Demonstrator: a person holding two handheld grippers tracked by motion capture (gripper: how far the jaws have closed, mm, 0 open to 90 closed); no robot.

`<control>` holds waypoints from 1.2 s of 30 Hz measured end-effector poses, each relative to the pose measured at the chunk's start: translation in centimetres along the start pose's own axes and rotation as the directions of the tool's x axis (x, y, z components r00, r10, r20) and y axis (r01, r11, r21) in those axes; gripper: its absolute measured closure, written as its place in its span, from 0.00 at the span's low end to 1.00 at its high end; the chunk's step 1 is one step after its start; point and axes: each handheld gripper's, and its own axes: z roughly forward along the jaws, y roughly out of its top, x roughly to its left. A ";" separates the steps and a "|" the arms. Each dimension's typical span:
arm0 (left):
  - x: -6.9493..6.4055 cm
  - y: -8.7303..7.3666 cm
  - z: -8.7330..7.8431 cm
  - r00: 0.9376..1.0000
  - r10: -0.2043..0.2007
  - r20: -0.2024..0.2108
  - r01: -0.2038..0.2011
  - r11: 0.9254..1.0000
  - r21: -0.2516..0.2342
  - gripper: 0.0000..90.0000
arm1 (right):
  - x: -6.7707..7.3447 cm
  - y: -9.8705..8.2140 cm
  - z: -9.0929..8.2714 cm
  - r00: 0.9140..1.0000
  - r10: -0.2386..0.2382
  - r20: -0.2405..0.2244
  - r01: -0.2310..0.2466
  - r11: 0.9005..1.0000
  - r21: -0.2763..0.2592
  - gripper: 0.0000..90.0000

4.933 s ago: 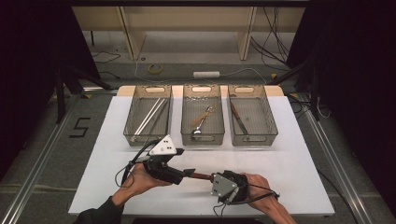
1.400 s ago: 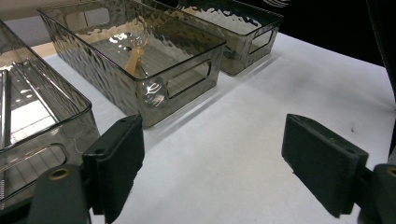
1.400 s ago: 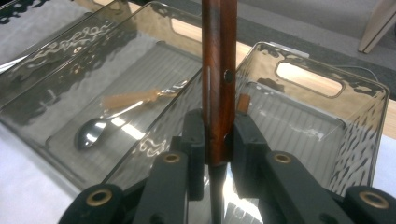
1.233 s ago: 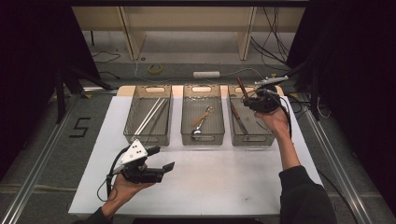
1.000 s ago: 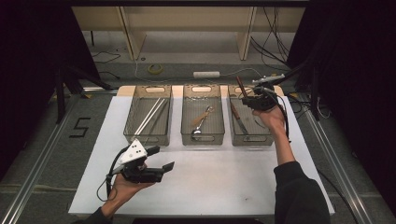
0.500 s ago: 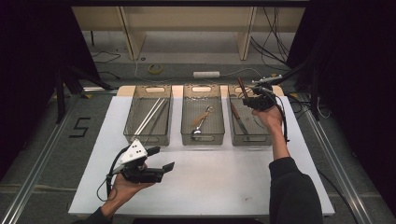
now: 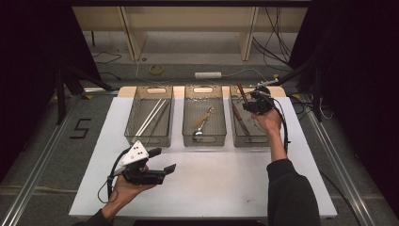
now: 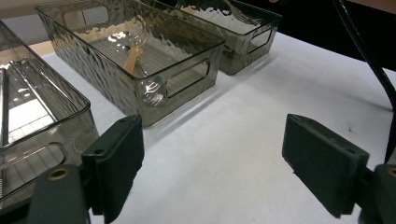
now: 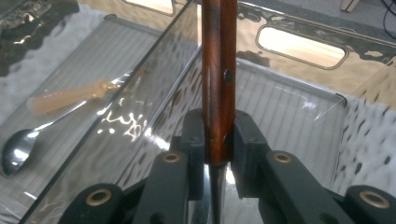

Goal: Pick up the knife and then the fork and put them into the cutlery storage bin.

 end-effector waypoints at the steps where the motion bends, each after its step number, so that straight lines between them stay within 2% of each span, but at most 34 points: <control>1: 0.0 0.0 0.0 1.000 0.000 0.000 0.000 1.000 0.000 0.22 | 0.0 0.0 0.1 1.000 0.004 0.003 -0.004 1.000 0.004 0.86; 13: 0.0 0.0 0.0 1.000 0.003 0.002 -0.003 1.000 0.005 0.22 | -0.3 -1.1 1.2 0.999 0.033 0.029 -0.034 0.999 0.024 0.86; 20: 0.0 0.0 0.0 1.000 0.003 0.002 -0.003 1.000 0.006 0.22 | -0.5 -1.4 1.6 0.997 0.071 0.033 -0.073 0.997 0.035 0.82; 30: 0.0 0.0 0.1 1.000 0.000 0.000 0.000 1.000 0.007 0.22 | -0.6 -1.3 0.6 0.996 0.084 -0.002 -0.084 0.996 0.001 0.69; 36: 0.0 0.0 0.1 1.000 -0.004 0.002 0.004 1.000 0.007 0.22 | -0.1 -1.5 -0.2 0.994 0.091 -0.053 -0.093 0.995 -0.025 0.58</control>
